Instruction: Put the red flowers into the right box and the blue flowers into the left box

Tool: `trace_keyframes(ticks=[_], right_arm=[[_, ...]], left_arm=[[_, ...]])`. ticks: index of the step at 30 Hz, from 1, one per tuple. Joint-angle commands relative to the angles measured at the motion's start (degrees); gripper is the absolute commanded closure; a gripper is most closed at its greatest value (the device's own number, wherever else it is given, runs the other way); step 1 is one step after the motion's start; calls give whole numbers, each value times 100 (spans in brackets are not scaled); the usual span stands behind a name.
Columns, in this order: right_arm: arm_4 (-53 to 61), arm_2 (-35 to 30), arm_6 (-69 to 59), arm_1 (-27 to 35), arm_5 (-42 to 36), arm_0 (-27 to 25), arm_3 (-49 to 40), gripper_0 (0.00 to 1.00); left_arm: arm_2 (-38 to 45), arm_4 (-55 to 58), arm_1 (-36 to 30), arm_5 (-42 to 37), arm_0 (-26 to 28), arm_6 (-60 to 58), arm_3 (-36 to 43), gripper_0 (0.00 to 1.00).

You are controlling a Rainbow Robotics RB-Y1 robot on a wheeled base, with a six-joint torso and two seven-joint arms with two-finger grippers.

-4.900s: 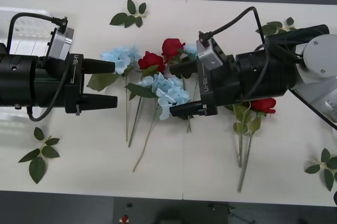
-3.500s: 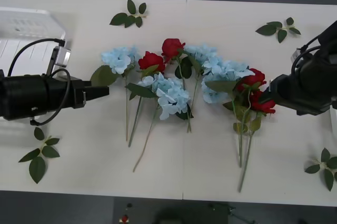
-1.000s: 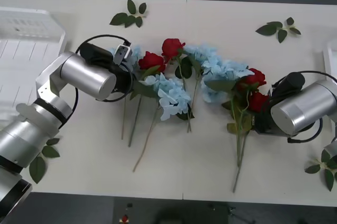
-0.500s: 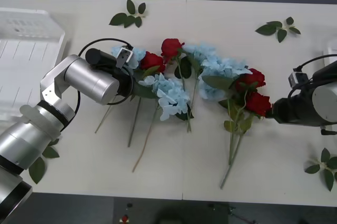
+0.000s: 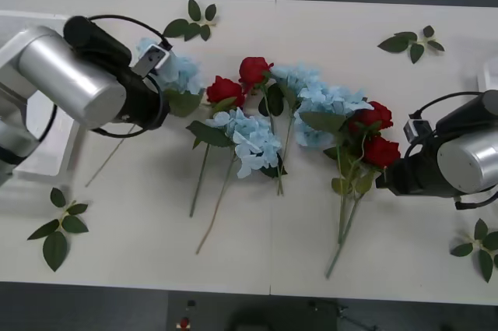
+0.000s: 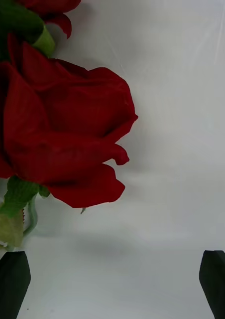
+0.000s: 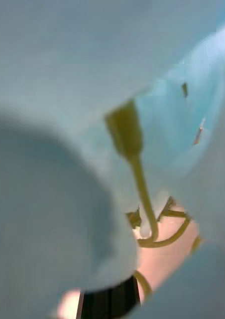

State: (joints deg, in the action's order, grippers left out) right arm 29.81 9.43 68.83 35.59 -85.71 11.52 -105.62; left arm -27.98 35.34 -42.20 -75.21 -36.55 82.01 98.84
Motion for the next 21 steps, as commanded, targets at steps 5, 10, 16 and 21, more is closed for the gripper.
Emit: trace_keyframes(ticks=[5, 10, 16, 21], right_arm=[[-529, 341, -45, -307, 212, 219, 279, 0], [-731, 429, -141, -562, 318, 263, 446, 0], [-924, 420, -159, -843, 318, 316, 516, 0], [-1003, 446, -141, -1019, 353, 412, 745, 0]], left_arm=[[1269, 1344, -2275, -1276, 808, 368, 1911, 100], [2534, 1783, -3101, -1136, 2135, 1229, 1955, 100], [3747, 1273, -3250, -116, 3840, 2187, 1463, 100], [3483, 1124, -3250, 1141, 4060, 2557, 470, 100]])
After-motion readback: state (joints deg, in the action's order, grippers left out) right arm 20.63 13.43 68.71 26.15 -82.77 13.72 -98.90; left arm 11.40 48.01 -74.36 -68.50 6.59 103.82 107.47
